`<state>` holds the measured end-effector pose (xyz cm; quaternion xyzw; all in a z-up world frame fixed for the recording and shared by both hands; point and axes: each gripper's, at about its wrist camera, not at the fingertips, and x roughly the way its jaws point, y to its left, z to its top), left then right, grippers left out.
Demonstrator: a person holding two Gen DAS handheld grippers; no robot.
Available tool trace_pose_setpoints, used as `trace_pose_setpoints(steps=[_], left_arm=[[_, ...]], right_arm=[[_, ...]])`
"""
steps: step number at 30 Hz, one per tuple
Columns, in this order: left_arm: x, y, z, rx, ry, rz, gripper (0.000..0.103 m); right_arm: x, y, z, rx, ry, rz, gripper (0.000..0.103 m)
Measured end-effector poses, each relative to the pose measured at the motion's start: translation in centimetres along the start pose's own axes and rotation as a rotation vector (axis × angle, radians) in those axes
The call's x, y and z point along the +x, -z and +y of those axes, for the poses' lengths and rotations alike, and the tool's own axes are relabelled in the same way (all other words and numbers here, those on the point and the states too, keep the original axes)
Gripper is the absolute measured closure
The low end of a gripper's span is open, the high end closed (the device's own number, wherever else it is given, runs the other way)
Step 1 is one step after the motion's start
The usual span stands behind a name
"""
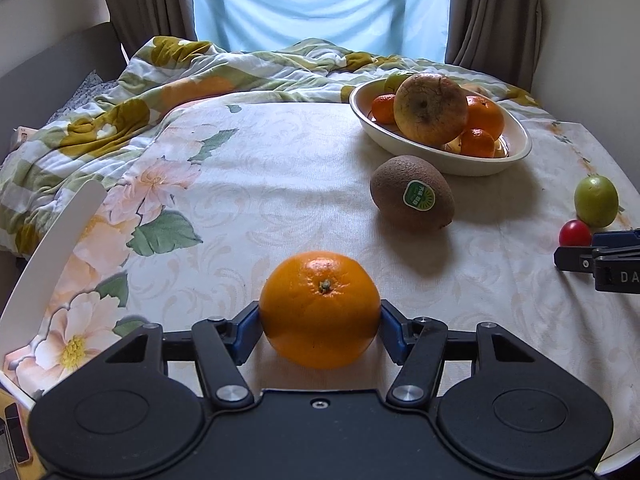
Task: Organize fruits
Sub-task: 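Grasp the large orange with the left tool while the right tool grasps the red tomato, then carry the large orange and red tomato over the white bowl with both tools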
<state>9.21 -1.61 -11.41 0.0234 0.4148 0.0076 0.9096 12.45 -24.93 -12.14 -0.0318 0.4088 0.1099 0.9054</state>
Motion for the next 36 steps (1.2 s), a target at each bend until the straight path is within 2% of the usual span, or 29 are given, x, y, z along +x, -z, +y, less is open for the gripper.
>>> trace_pose_setpoints(steps=[9,11,12,24,36], left_arm=[[-0.3,0.3,0.0,-0.017,-0.002,0.001,0.038],[-0.3,0.3,0.0,-0.023,-0.003,0.004,0.039],[-0.3,0.3,0.1,-0.029,-0.002,0.005,0.039],[-2.9,0.6,-0.4,-0.060,-0.007,-0.018,0.039],[-7.7,-2.2,-0.9,-0.109,0.002,-0.057,0.039]], right_arm=[[0.6,-0.4,0.3,0.002,0.005,-0.005,0.042],[0.7,-0.6,0.3,-0.004,0.002,-0.005,0.053],[0.7,-0.8,0.2,-0.004,0.001,-0.002,0.054],[-1.5,-1.4,-0.1,-0.005,-0.001,-0.004,0.055],[-6.1,-3.9,-0.4,-0.020,-0.058,-0.014,0.055]])
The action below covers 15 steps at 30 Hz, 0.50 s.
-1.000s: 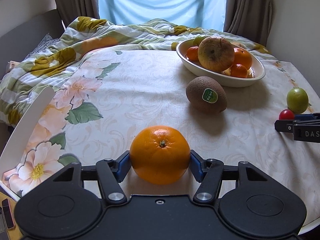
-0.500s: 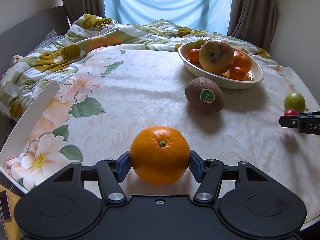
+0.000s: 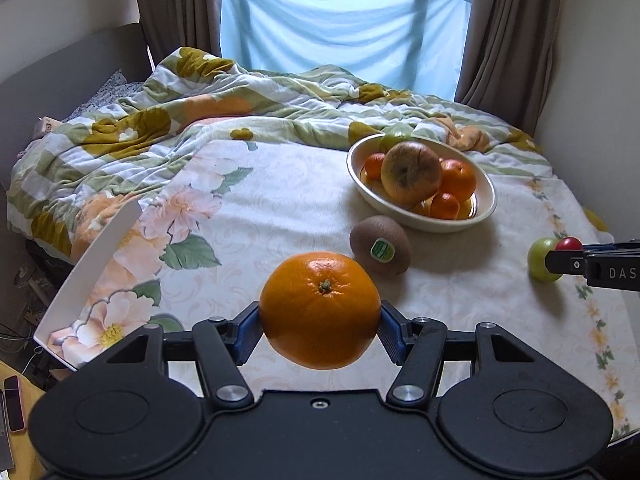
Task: Organize fruits
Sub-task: 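Carry the large orange and red tomato over the white bowl with both tools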
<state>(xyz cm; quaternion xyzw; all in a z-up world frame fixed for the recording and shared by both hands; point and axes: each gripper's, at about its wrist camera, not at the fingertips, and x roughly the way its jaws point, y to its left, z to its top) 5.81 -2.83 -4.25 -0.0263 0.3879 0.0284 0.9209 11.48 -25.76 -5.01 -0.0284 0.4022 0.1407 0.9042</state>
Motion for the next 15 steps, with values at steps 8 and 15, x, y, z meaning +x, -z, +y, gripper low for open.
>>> trace_pose_setpoints(steps=[8,15], left_arm=[[-1.5,-3.5,-1.2,-0.001,0.036,-0.049,0.039],[0.3,-7.1,-2.1,0.024,0.066,-0.057,0.039]], right_arm=[[-2.7,-2.7,-0.9,-0.015,-0.013,-0.009,0.055],[-3.1,-5.4,-2.4,0.007,-0.005,-0.034,0.055]])
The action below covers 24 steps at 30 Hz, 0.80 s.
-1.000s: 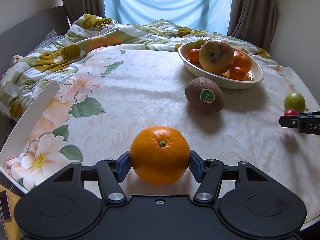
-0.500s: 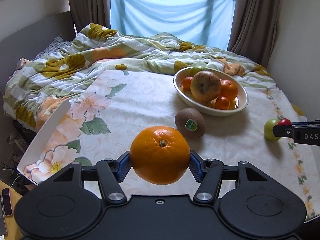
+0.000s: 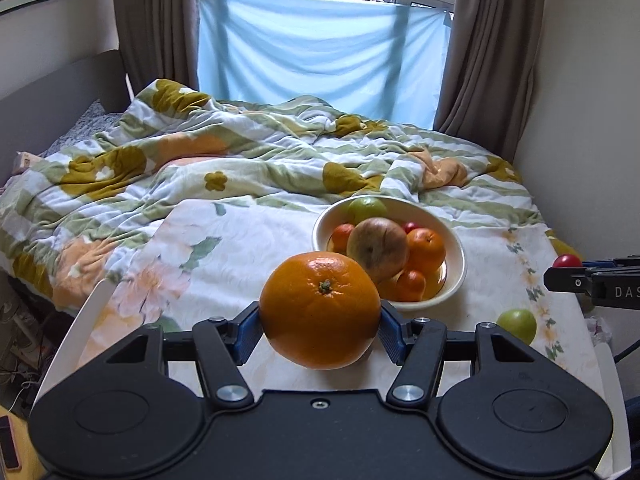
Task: Organize fruits
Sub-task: 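Carry the large orange and red tomato over the white bowl with both tools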
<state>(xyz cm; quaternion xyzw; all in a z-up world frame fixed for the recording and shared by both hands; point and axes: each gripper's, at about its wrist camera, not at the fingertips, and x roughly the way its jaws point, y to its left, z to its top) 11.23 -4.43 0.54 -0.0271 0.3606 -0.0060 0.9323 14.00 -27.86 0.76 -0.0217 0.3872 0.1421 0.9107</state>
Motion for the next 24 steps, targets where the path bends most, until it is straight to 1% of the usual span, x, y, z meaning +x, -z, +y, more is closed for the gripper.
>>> trace_pose_setpoints(steps=[9,17,24], left_arm=[[4.9,-4.8,-0.6,0.035,0.056,0.018,0.039],[10.4,-8.0,-0.4,0.066,0.084,0.050,0.039],[14.6,-9.3,0.4,0.076,0.092,0.093,0.039]], right_arm=[[1.0,-4.1,-2.0,0.053,0.055,-0.027,0.055],[5.2,-6.9,-3.0,0.089,0.070,0.000,0.055],[8.9,-8.2,-3.3,0.111,0.077,0.034,0.055]])
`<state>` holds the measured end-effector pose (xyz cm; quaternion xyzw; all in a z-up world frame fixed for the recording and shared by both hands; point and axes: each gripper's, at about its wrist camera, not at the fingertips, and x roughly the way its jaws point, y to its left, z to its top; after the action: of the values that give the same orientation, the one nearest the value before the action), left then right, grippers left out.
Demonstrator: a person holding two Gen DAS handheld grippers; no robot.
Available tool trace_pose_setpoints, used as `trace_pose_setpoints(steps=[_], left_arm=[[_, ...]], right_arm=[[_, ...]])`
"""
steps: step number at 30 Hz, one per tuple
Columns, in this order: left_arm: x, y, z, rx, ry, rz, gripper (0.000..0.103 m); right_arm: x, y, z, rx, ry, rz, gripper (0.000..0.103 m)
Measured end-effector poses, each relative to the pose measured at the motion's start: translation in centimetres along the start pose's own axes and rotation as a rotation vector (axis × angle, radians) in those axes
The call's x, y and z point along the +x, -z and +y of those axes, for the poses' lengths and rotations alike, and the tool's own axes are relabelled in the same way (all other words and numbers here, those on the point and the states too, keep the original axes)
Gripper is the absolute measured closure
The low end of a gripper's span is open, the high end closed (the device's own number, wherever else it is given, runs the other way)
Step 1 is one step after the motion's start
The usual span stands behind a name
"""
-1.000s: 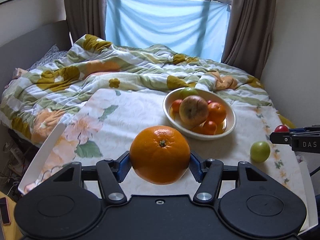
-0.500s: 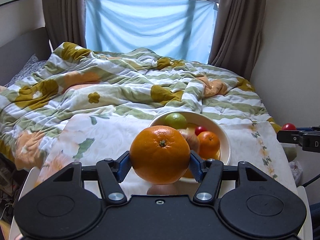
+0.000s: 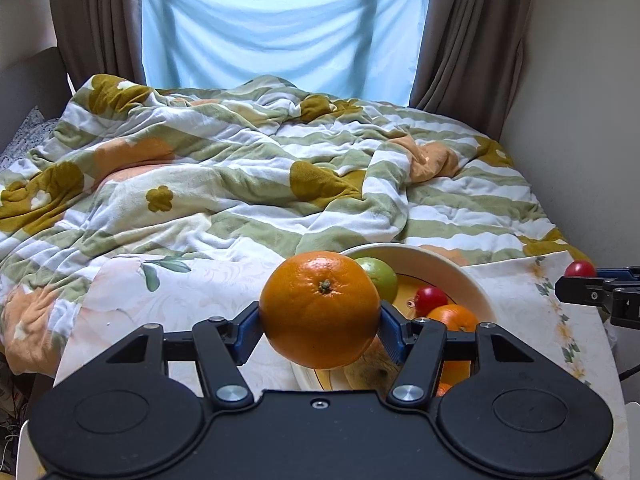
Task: Organize fruits
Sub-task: 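Carry the large orange and red tomato over the white bowl with both tools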
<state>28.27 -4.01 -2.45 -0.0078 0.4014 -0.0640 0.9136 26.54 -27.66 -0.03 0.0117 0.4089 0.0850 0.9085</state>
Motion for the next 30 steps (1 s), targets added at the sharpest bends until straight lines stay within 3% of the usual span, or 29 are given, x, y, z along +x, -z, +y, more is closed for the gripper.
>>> trace_pose_setpoints(steps=[15,27,29,30], left_arm=[[6.9,-2.4,0.9,0.027,0.056,0.088,0.039],[7.3,-2.4,1.4,0.041,0.120,0.094,0.037],[6.9,-2.4,1.3,0.052,0.127,0.070,0.032],[6.7,-2.4,1.3,0.056,0.133,0.058,0.024]], right_arm=[[5.2,-1.9,-0.1,0.031,0.019,0.057,0.055],[6.8,-2.2,-0.1,0.044,0.026,0.078,0.055],[7.0,-2.2,0.1,0.044,0.024,0.081,0.055],[7.1,-2.2,0.1,0.043,0.024,0.082,0.055]])
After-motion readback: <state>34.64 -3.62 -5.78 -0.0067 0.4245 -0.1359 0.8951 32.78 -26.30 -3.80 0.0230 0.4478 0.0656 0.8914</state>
